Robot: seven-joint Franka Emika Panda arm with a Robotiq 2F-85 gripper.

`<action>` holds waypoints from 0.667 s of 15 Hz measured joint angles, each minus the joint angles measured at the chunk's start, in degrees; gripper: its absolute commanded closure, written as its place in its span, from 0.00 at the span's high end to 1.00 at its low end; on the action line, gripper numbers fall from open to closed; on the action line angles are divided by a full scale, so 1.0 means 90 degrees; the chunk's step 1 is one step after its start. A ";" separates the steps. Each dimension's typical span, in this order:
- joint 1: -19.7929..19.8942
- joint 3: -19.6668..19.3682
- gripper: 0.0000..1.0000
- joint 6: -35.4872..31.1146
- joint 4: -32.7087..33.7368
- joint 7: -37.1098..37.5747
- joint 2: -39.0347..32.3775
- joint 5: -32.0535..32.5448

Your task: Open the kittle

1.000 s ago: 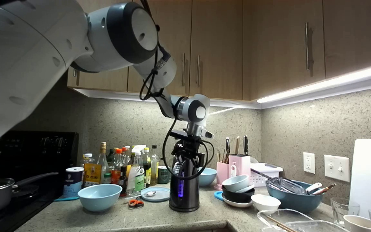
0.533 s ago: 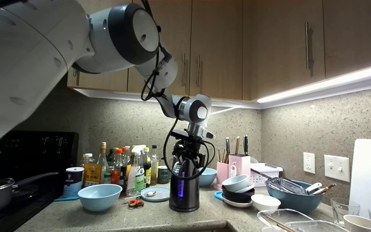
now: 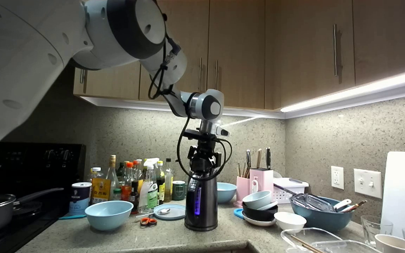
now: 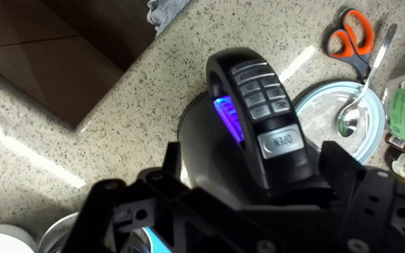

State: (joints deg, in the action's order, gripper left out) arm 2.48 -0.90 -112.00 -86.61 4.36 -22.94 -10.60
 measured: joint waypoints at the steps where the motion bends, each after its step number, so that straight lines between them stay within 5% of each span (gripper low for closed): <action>1: -0.0081 0.0002 1.00 0.0006 -0.0019 0.0057 0.0170 0.0091; 10: -0.0618 0.0077 1.00 -0.0128 -0.0855 0.0761 0.1944 0.0581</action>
State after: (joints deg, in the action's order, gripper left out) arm -3.08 -0.21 -113.16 -94.30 11.21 -5.44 -5.37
